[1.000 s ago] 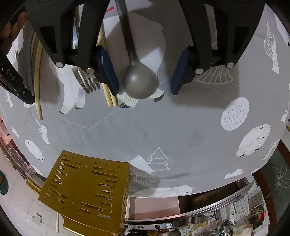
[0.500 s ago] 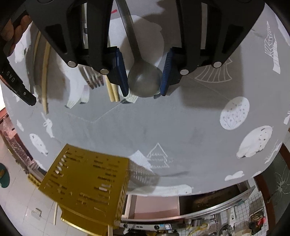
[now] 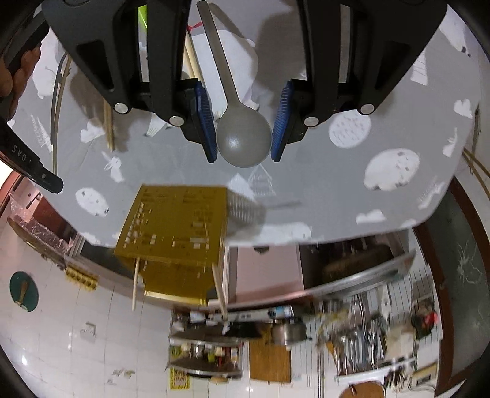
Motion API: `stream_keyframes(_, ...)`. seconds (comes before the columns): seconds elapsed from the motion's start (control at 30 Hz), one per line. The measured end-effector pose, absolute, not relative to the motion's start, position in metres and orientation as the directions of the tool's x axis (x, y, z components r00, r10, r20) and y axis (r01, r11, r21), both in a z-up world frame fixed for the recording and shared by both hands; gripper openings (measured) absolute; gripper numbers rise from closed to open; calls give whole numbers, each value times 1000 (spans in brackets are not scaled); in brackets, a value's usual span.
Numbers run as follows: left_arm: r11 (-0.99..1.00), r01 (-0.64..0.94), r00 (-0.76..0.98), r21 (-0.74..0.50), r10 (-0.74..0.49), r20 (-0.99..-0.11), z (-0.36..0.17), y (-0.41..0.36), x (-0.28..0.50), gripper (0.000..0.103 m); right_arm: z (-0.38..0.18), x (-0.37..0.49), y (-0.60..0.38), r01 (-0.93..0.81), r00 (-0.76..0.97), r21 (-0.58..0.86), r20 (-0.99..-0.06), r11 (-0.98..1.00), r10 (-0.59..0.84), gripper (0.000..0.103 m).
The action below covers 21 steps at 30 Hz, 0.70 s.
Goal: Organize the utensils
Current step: 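Carry the spoon in the left tool to the holder while the right tool carries its chopstick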
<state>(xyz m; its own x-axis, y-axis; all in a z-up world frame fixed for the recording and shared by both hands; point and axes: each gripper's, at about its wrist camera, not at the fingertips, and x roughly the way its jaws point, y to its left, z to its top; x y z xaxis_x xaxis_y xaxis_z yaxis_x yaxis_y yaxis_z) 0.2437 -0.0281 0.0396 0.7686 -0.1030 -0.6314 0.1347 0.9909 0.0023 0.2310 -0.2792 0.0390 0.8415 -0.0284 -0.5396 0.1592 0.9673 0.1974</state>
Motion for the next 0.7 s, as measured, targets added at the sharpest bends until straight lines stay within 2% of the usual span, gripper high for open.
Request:
stream_keyframes(0.33, 987, 158, 844, 19, -125, -522, 78, -29, 224, 35, 76, 219, -283, 134, 899, 203, -437, 970, -33, 6)
stream_keyframes(0.7, 989, 142, 873, 38, -107, -476, 87, -29, 231, 35, 95, 211, -280, 118, 944, 186, -326, 976, -52, 6)
